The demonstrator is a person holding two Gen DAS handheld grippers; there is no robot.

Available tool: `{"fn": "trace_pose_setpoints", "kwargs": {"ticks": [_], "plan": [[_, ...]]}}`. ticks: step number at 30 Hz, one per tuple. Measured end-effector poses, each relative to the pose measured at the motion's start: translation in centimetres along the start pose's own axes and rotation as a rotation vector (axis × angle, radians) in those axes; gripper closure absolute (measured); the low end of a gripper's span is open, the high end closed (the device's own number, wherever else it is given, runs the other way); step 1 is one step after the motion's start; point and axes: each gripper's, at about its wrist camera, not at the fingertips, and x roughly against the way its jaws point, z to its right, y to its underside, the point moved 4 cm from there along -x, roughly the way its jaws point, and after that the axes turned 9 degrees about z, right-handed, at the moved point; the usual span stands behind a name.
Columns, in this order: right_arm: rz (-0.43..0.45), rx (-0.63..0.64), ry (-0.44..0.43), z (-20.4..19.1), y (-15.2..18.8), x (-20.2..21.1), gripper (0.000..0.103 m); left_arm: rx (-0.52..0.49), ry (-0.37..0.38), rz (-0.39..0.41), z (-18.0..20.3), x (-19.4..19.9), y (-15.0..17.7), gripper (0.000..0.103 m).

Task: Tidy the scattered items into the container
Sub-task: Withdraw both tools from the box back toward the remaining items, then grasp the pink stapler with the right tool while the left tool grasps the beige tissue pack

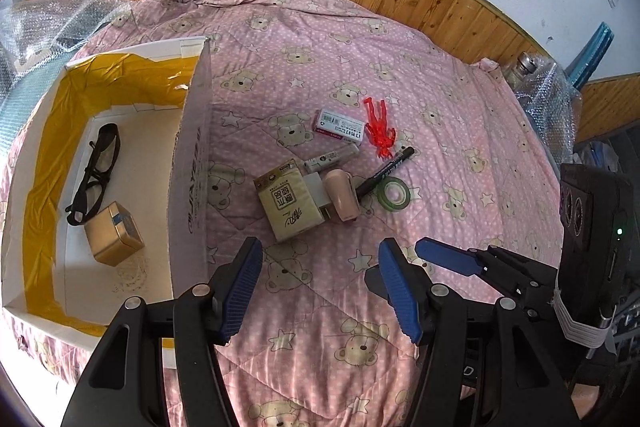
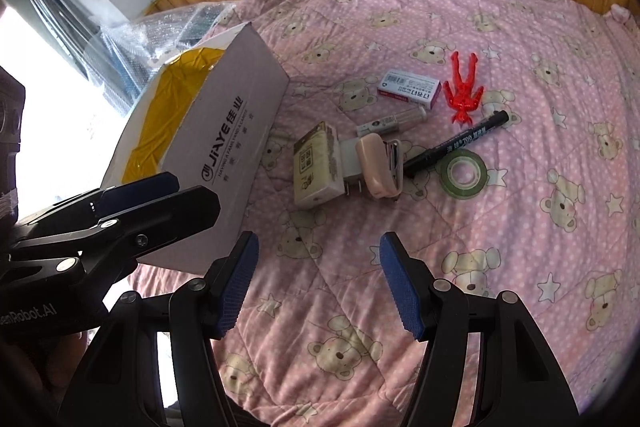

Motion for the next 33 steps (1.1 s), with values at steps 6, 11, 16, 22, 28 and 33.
{"fn": "trace_pose_setpoints", "kwargs": {"ticks": [6, 11, 16, 22, 28, 33], "plan": [[-0.015, -0.030, 0.018, 2.0, -0.1, -0.9, 0.037, 0.029, 0.007, -0.037, 0.0, -2.1, -0.1, 0.041], [-0.029, -0.047, 0.025, 3.1, -0.1, -1.7, 0.037, 0.039, 0.005, -0.068, 0.0, -3.9, -0.1, 0.041], [-0.038, -0.051, 0.029, 3.8, -0.3, -2.5, 0.037, 0.047, -0.004, -0.092, -0.2, -5.4, -0.3, 0.041], [-0.047, -0.034, 0.029, 4.0, -0.4, -3.6, 0.037, 0.059, -0.020, -0.112, -0.7, -7.0, -0.5, 0.041], [-0.063, -0.021, 0.027, 4.3, -0.5, -4.9, 0.037, 0.069, -0.030, -0.133, -1.0, -8.5, -0.6, 0.041], [-0.070, -0.030, 0.035, 5.0, -0.7, -6.2, 0.042, 0.074, -0.044, -0.145, -1.3, -9.5, -0.8, 0.041]]}}
